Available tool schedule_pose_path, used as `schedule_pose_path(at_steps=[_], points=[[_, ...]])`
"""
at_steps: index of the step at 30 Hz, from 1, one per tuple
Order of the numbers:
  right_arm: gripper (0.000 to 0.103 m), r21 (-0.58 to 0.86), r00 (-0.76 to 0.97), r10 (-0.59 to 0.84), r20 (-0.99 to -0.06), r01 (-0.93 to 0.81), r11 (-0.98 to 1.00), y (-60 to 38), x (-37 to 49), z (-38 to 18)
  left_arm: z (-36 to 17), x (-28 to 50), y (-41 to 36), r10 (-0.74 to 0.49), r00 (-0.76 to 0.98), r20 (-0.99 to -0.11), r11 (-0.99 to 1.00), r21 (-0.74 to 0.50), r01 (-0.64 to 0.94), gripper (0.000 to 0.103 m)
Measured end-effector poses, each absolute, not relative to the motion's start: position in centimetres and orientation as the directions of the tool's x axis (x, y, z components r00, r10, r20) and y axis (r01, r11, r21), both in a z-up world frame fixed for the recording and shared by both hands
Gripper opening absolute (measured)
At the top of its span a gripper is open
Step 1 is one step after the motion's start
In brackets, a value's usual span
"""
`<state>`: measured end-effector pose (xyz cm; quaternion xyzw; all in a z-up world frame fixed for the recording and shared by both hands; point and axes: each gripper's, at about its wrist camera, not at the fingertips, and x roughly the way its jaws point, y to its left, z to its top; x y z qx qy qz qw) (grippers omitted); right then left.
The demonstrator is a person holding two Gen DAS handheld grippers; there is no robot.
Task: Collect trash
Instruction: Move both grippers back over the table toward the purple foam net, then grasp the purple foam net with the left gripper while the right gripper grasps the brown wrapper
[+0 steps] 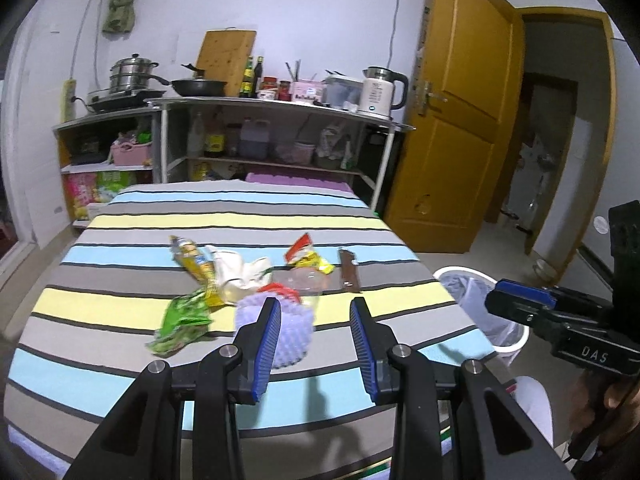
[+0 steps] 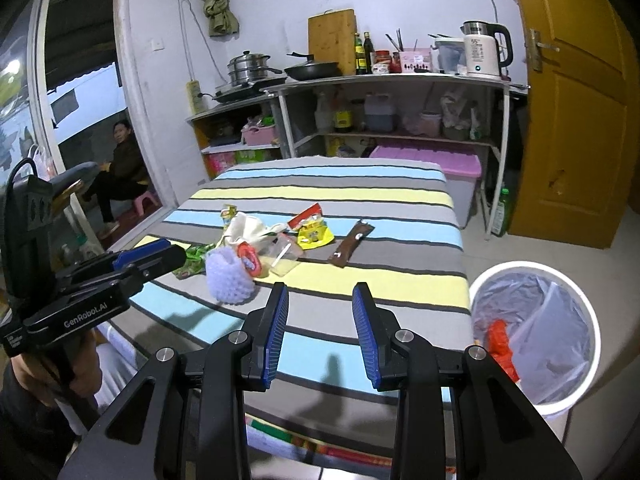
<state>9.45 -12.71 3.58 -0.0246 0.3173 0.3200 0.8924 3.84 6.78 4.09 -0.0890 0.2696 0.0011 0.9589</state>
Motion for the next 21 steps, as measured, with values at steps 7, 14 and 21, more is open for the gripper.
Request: schedule_pose_path(at_steps=[7,14,21], points=[[0.034,0.164,0.577,0.560,-0.595,-0.595,0.787,-12.1,9.9,3.1,2.8,4.2,8.4,0.001,0.836,-0.549,0.983,-0.155,-0.103,0.036],[0.034,0.163,0.564,0.557,-0.609,-0.598,0.784,-11.4,10.5,2.5,0.7,5.7,9.0,-0.022,0.808,-0.588,0.979,-0.178,-0.103,0.047],[0.034,0.166,0.551,0.550,-0.628,-0.596,0.786,-10.9,11.5,1.6,-1.0,8.3,9.1,-0.046,0.776,-0.629,0.977,-0.189,-0.095,0.055]])
